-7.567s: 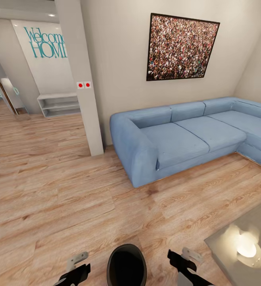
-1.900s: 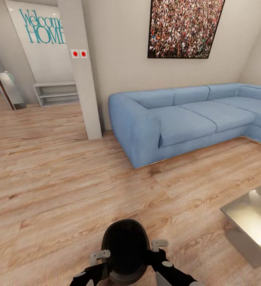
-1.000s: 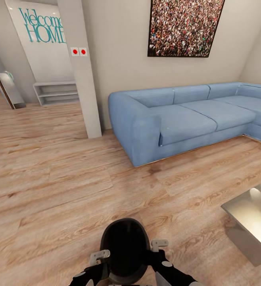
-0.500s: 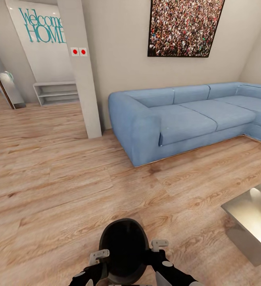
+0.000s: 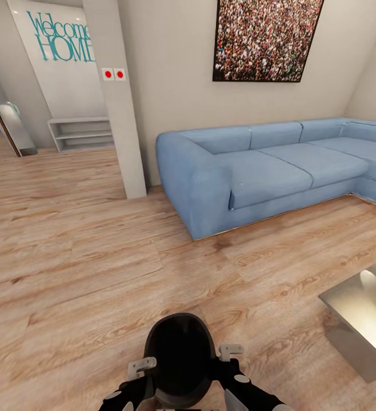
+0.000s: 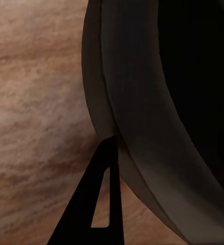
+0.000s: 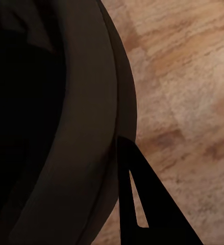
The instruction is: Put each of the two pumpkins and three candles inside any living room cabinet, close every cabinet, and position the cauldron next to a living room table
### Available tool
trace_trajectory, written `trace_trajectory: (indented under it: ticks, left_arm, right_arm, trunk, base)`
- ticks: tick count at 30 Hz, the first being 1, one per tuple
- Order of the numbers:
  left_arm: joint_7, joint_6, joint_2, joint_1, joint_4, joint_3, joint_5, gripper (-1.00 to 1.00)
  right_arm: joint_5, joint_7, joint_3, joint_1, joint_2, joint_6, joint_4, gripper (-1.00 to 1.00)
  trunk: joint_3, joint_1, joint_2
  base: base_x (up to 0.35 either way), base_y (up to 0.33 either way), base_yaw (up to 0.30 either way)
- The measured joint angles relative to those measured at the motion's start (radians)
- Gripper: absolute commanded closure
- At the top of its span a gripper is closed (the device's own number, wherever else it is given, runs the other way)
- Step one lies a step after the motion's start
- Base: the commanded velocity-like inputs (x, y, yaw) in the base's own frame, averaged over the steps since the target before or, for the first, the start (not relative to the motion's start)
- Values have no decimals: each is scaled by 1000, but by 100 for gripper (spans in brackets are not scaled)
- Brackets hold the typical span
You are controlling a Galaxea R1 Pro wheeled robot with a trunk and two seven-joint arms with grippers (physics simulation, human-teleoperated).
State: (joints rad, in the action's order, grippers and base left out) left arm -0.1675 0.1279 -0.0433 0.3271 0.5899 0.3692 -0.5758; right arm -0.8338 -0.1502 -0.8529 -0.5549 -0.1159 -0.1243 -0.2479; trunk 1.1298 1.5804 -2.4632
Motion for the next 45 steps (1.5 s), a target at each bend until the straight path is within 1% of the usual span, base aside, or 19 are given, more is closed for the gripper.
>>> trace_trajectory:
  ticks: [3,4,7,10,15,24,35,45]
  left_arm:
    - [4,-3,5,0,1,1,-4,100]
    - [5,-3,8,1,1,2,-4,100]
    - [8,-3,14,1,2,3,-6,100]
    - [7,-3,16,1,3,6,-9,100]
    - [6,1,15,1,5,6,-5,100]
    - [5,4,16,1,9,1,-5,100]
    - [6,4,16,1,10,-1,-5,100]
    - [6,3,16,1,12,0,-4,100]
  right_arm:
    - [4,-1,-5,0,0,0,0,100]
    - [-8,2,-17,1,0,0,2,100]
    - [-10,3,-27,1,0,1,2,100]
    - [-12,3,-28,1,0,1,2,100]
    - [-18,4,-32,1,-1,-3,4,100]
    - [-17,0,-32,1,0,0,-1,100]
    - [-19,-2,-33,1,1,2,-6,100]
    - [-19,-1,-33,1,1,-2,-5,100]
  trunk:
    - [0,0,0]
    - [-3,-4,7]
    - [-12,-15,28]
    - [-22,-27,49]
    - [-38,-46,84]
    - [-66,-80,147]
    - [-110,-123,224]
    - [-121,-123,224]
  base:
    - [0,0,0]
    - [0,0,0]
    - [0,0,0]
    - [0,0,0]
    - [0,0,0]
    - [0,0,-5]
    - [0,0,-187]
    - [0,0,-219]
